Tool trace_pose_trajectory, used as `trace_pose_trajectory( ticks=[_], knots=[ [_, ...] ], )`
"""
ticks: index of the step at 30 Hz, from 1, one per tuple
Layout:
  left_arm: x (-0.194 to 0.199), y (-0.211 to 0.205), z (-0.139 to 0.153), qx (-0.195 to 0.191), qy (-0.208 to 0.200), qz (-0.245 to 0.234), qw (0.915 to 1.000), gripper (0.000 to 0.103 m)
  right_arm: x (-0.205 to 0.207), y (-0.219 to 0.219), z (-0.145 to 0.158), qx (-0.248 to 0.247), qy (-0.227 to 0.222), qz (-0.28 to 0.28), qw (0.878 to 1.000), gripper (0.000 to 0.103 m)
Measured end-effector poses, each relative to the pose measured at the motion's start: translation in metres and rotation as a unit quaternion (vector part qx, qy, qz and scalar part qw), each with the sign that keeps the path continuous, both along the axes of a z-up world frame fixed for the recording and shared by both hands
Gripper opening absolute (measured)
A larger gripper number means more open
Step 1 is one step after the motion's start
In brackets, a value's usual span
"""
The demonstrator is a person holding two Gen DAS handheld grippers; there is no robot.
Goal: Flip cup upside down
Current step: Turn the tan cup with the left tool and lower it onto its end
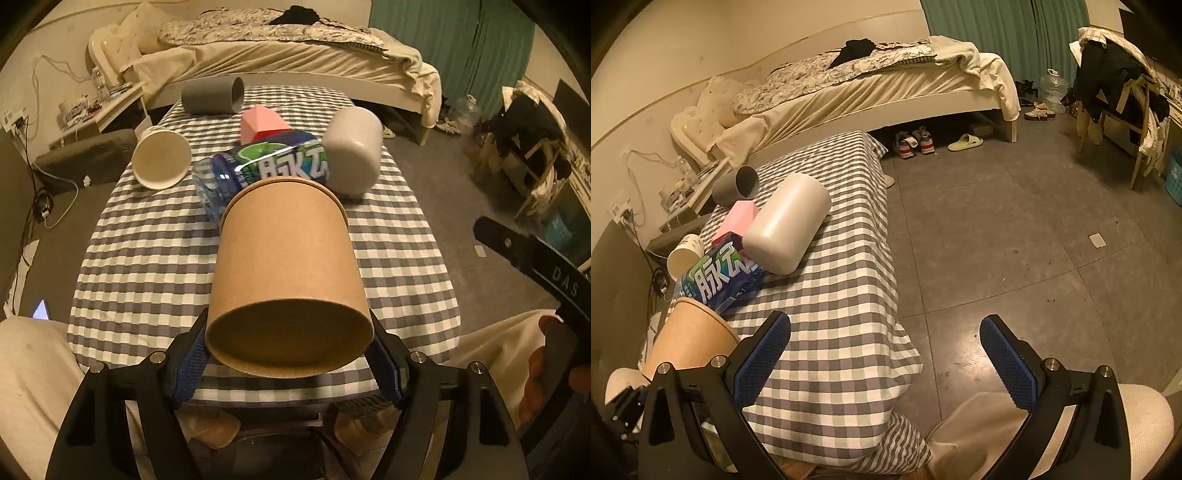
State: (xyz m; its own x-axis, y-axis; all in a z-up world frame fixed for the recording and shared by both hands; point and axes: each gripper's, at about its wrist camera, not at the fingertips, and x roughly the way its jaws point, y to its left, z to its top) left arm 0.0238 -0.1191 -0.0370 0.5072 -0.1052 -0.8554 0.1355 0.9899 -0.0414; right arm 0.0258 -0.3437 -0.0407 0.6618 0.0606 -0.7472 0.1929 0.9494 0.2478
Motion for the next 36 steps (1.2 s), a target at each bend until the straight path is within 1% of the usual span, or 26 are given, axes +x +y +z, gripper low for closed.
trace_pose_trajectory(
  ticks=[5,10,15,18,22,26,29,31,33,34,36],
  knots=[
    [0.006,0.005,0.01,-0.002,0.002,0.01,0.9999,0.078,-0.001,0.0,0.001,0.001,-0.002,0.001,1.0,0.103],
    [0.013,-0.002,0.022,0.024,0.009,-0.001,0.9997,0.077,-0.001,0.0,0.0,0.002,-0.001,0.001,1.0,0.103],
    [0.015,-0.001,0.019,0.03,0.0,-0.007,0.9995,0.077,-0.001,0.002,0.0,0.005,-0.001,0.004,1.0,0.103],
    [0.013,0.0,0.018,0.032,0.001,-0.009,0.9994,0.077,0.0,0.003,-0.001,0.006,0.001,0.005,1.0,0.103],
    [0.005,0.006,0.012,0.025,0.016,-0.007,0.9995,0.077,0.001,0.002,-0.001,0.008,0.002,0.003,1.0,0.103],
    [-0.006,0.01,0.001,0.034,0.028,-0.009,0.999,0.077,0.002,0.002,-0.002,0.009,0.003,0.002,1.0,0.103],
    [-0.007,0.013,-0.006,0.025,0.034,-0.004,0.9991,0.077,0.002,0.003,-0.002,0.006,0.002,0.004,1.0,0.103],
    [-0.009,0.013,-0.005,0.023,0.022,-0.005,0.9995,0.077,0.001,0.004,-0.002,0.004,0.002,0.005,1.0,0.103],
    [-0.012,0.011,-0.003,0.026,0.003,-0.014,0.9996,0.078,0.0,0.005,-0.002,0.001,0.001,0.005,1.0,0.103],
    [-0.013,0.01,-0.003,0.03,-0.007,-0.022,0.9993,0.078,0.0,0.005,-0.001,0.0,0.0,0.005,1.0,0.103],
    [-0.014,0.007,-0.003,0.04,-0.014,-0.029,0.9987,0.08,-0.001,0.005,-0.001,-0.002,-0.001,0.005,1.0,0.103]
  ],
)
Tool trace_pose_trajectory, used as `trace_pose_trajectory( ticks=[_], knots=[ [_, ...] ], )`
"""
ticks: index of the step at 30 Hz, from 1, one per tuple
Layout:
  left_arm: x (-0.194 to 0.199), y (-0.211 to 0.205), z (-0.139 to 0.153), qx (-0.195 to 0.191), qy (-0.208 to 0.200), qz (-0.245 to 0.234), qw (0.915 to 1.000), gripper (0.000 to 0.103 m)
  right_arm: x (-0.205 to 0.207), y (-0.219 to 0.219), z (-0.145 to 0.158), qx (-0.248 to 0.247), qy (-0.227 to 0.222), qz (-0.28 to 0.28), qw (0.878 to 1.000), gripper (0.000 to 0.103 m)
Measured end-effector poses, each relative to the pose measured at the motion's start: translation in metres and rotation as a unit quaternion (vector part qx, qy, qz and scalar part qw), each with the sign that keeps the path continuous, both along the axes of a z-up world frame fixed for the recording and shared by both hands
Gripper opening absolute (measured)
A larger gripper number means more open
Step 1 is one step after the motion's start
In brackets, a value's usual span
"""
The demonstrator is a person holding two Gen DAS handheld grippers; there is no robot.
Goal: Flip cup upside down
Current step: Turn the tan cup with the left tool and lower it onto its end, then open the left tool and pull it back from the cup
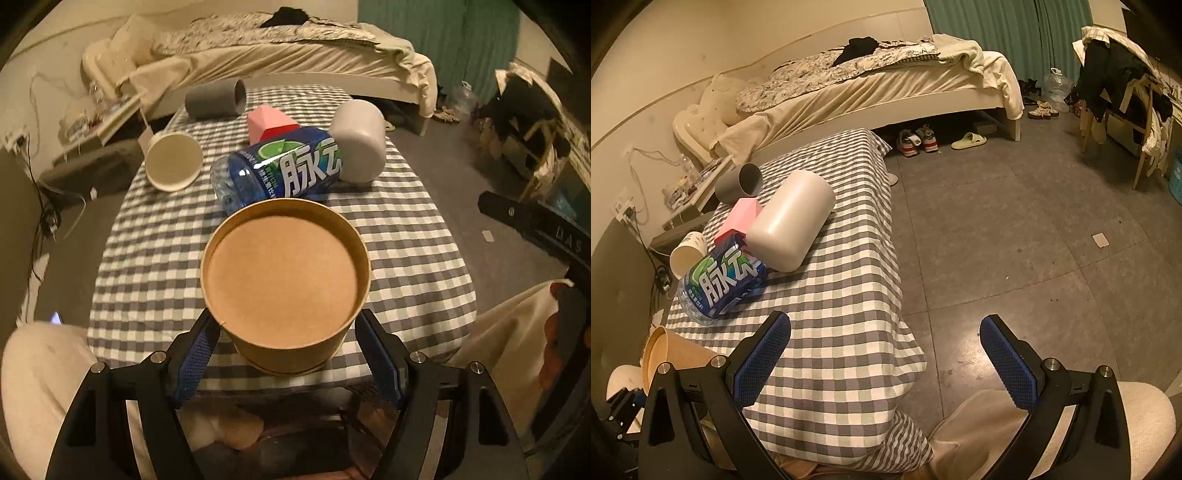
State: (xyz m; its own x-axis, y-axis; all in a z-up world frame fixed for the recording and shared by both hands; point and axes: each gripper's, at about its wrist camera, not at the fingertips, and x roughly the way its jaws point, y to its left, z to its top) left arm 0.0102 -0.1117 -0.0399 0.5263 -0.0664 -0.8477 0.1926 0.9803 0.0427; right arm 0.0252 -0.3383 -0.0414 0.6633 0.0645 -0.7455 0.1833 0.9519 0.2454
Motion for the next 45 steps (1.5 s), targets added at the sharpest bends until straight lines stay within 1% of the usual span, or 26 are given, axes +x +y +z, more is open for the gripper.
trace_pose_trajectory(
  ticks=[1,4,10,16,20,24,30,33,37,39,40,45],
  knots=[
    [0.0,0.0,0.0,0.001,-0.001,-0.002,1.0,0.082,0.0,0.0,0.001,-0.001,-0.001,0.0,1.0,0.103],
    [-0.002,0.002,0.002,-0.012,-0.005,-0.004,0.9999,0.082,-0.004,0.002,0.005,-0.005,-0.012,0.0,1.0,0.103],
    [-0.01,0.011,0.011,-0.026,-0.018,-0.005,0.9995,0.082,-0.012,0.01,0.016,-0.025,-0.035,0.01,0.999,0.103],
    [-0.025,0.026,0.024,-0.051,-0.038,-0.015,0.9979,0.082,-0.031,0.027,0.043,-0.053,-0.088,0.024,0.994,0.103],
    [-0.039,0.037,0.035,-0.056,-0.064,-0.021,0.9962,0.082,-0.043,0.043,0.056,-0.069,-0.105,0.035,0.992,0.103],
    [-0.049,0.051,0.047,-0.067,-0.091,-0.016,0.9935,0.082,-0.055,0.058,0.067,-0.076,-0.113,0.045,0.99,0.103],
    [-0.066,0.075,0.063,-0.073,-0.15,-0.002,0.9861,0.082,-0.081,0.082,0.086,-0.086,-0.133,0.06,0.986,0.103],
    [-0.071,0.086,0.064,-0.08,-0.161,0.007,0.9837,0.082,-0.092,0.094,0.087,-0.092,-0.134,0.069,0.984,0.103],
    [-0.075,0.099,0.062,-0.091,-0.164,0.024,0.9819,0.082,-0.099,0.114,0.079,-0.111,-0.126,0.088,0.982,0.103],
    [-0.076,0.103,0.06,-0.093,-0.165,0.033,0.9813,0.087,-0.102,0.12,0.073,-0.117,-0.12,0.098,0.981,0.103],
    [-0.077,0.104,0.059,-0.092,-0.166,0.037,0.9812,0.092,-0.103,0.12,0.07,-0.119,-0.118,0.101,0.981,0.103],
    [-0.078,0.107,0.057,-0.085,-0.164,0.047,0.9817,0.095,-0.098,0.134,0.051,-0.125,-0.089,0.117,0.981,0.103]
  ],
)
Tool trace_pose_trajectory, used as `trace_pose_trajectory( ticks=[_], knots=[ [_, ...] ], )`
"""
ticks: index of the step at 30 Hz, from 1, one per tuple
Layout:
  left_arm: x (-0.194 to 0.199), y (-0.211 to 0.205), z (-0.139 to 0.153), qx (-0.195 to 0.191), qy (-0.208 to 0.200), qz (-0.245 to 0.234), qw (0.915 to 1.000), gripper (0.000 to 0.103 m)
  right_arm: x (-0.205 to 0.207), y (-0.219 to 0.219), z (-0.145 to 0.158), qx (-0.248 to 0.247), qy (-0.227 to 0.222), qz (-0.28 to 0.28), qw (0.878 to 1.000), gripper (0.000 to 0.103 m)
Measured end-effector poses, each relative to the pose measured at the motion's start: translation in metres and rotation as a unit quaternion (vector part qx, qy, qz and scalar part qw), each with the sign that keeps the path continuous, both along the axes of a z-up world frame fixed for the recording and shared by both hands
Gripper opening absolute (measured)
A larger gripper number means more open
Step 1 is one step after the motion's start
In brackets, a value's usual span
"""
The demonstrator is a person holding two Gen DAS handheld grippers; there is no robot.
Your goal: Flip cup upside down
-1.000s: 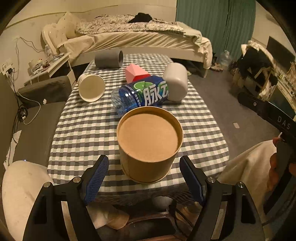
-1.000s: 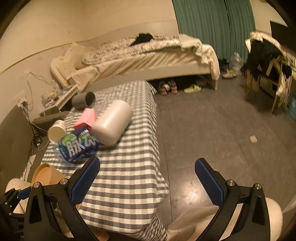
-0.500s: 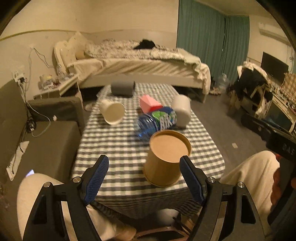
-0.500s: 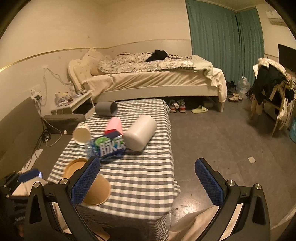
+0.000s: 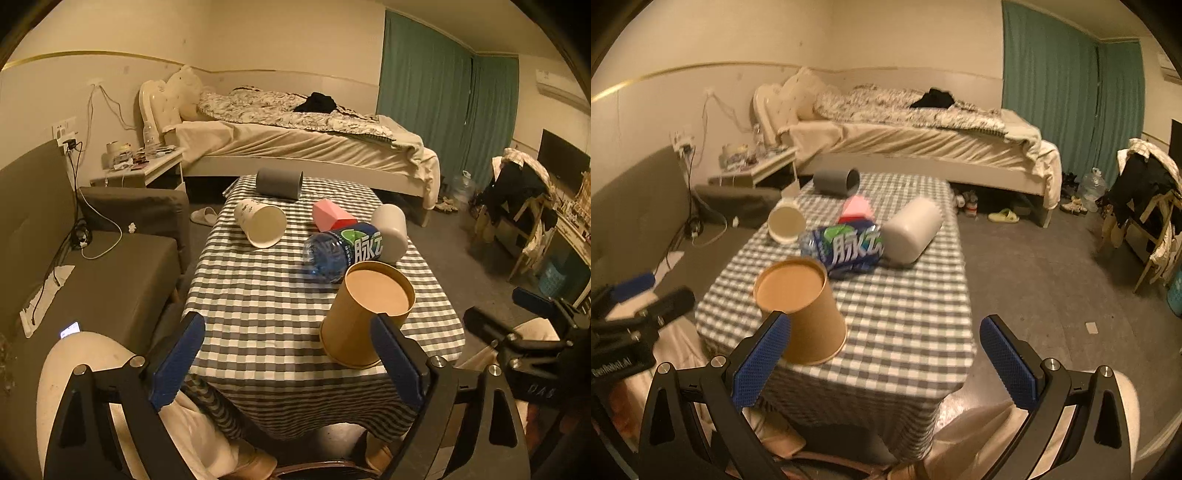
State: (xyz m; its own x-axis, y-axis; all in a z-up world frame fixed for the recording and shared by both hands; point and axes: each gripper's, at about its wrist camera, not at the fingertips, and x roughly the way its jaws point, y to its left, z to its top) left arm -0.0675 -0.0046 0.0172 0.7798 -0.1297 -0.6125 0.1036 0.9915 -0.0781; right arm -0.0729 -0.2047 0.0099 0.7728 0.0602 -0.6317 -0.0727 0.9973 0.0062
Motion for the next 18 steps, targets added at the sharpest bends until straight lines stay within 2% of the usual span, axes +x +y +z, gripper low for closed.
trace_pose_trajectory(
  ticks=[18],
  knots=[
    [0.003,-0.001,-0.01,0.014,0.015,0.005,0.9998,0.101,0.009,0.002,-0.013,0.005,0.02,-0.008,1.0,0.103]
  ],
)
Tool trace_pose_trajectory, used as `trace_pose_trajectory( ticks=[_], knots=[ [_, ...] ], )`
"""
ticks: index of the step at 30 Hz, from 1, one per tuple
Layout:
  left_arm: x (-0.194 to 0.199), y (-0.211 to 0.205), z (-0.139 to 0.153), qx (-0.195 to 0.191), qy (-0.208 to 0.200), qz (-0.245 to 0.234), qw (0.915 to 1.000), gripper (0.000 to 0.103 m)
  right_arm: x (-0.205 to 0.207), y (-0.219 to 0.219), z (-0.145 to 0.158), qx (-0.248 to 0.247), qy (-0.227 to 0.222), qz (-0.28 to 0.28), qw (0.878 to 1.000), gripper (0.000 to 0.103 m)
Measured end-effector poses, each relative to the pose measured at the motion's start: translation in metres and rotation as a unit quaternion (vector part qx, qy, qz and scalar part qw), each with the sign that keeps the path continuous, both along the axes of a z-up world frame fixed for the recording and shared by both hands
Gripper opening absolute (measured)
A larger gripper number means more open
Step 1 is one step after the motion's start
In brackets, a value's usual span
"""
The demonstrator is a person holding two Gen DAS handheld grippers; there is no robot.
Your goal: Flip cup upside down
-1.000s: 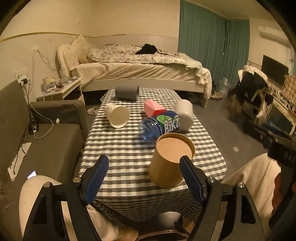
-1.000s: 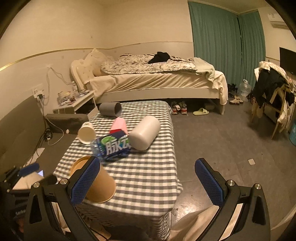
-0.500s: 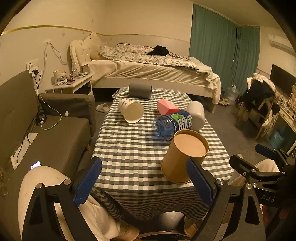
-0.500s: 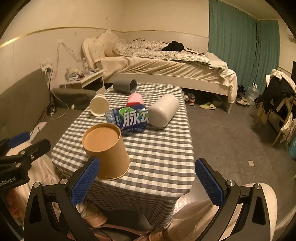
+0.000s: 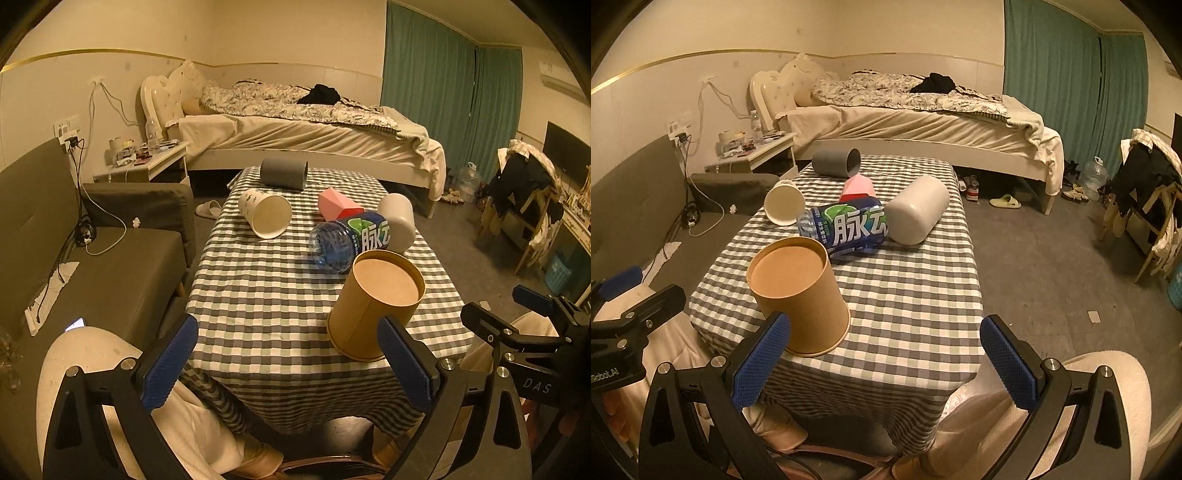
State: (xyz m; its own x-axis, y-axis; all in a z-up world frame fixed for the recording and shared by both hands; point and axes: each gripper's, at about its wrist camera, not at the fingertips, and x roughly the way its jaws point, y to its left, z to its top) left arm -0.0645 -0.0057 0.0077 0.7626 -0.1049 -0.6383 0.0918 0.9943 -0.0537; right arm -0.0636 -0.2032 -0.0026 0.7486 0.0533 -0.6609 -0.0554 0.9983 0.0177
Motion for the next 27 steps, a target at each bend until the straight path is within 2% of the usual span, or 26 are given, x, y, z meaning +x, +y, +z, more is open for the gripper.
trace_pose_trajectory(
  ticks=[27],
  knots=[
    [-0.0002,0.0009,0.0,0.0,0.003,0.002,1.0,0.101,-0.0013,0.0005,0.0001,0.002,0.002,-0.001,1.0,0.103]
  ],
)
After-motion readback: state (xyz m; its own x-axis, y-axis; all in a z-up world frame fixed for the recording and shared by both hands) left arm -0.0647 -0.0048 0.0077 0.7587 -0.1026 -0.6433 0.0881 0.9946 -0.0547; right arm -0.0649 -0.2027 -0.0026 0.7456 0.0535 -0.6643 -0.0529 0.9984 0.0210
